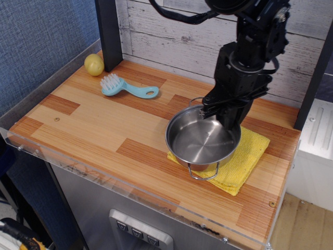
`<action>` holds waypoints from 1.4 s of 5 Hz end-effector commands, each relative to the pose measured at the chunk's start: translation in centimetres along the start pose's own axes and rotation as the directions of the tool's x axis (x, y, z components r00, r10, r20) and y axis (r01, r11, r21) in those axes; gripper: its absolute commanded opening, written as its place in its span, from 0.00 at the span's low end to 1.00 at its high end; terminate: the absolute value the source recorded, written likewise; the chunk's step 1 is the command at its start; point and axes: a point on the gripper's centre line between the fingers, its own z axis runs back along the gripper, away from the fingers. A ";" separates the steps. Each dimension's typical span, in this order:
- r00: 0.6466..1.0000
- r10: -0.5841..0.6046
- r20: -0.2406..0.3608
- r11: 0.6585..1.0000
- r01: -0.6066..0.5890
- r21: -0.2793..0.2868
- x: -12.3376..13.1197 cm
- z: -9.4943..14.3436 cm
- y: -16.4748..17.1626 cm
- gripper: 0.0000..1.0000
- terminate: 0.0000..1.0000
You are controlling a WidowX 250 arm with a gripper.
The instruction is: Place the pot on the yellow cloth.
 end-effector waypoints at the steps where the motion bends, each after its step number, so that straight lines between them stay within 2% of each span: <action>1: 0.999 0.010 0.039 1.000 -0.009 -0.028 1.6 1.9 0.4 1.00 0.00; 3: 0.997 0.002 0.076 0.999 0.001 -0.042 2.3 2.4 0.6 1.00 0.00; 4: 0.994 -0.016 0.108 0.994 0.028 -0.110 2.8 4.2 0.0 1.00 0.00; 6: 0.987 0.000 0.163 0.983 0.029 -0.179 3.3 9.9 0.3 1.00 0.00; 7: 0.985 0.036 0.168 0.977 0.001 -0.213 3.8 13.2 1.6 1.00 0.00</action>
